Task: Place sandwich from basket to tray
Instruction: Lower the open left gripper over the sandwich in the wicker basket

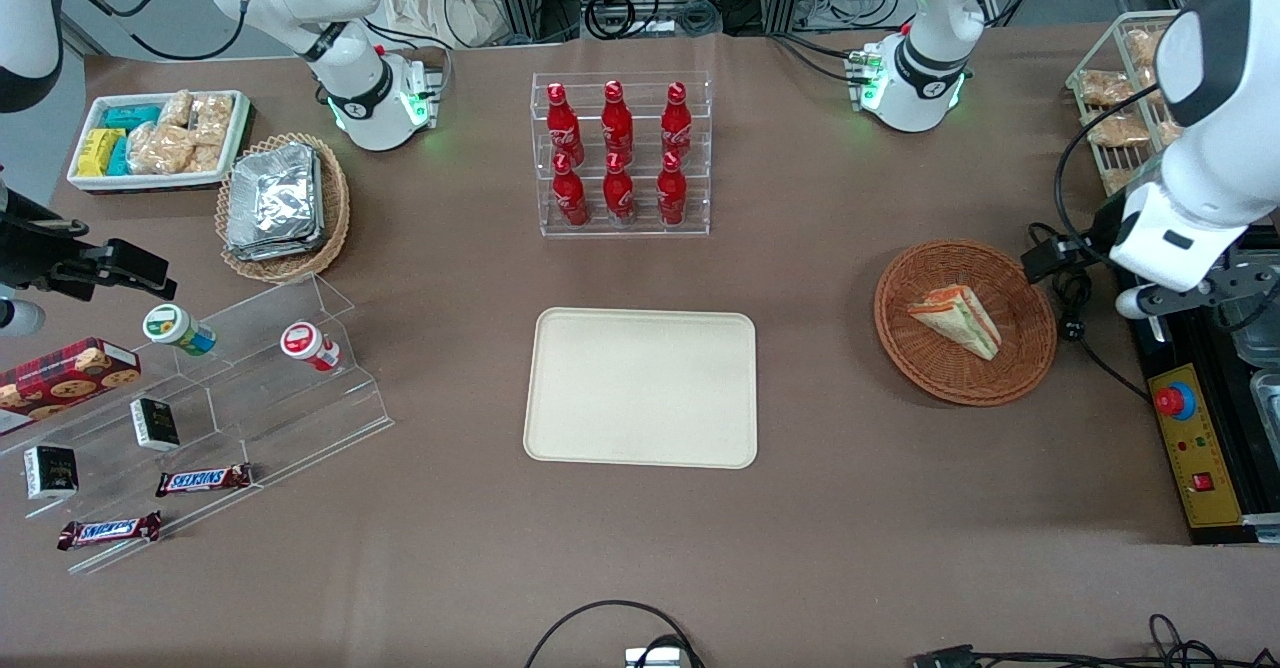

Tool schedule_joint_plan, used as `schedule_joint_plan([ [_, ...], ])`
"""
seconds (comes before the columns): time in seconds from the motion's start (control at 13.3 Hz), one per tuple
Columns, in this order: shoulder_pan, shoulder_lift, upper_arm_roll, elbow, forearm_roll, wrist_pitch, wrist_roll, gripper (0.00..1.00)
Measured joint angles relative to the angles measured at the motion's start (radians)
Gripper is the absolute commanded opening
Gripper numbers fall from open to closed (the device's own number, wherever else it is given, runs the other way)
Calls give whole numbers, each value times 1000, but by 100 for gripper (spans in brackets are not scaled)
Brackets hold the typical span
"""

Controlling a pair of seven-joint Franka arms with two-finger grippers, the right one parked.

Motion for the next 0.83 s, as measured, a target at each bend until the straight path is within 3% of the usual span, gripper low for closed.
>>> schedule_joint_plan([
  [0.38,0,-59,0,-281,0,271,-150,100],
  [0.83,0,-70,0,-481,0,518,-258,99],
])
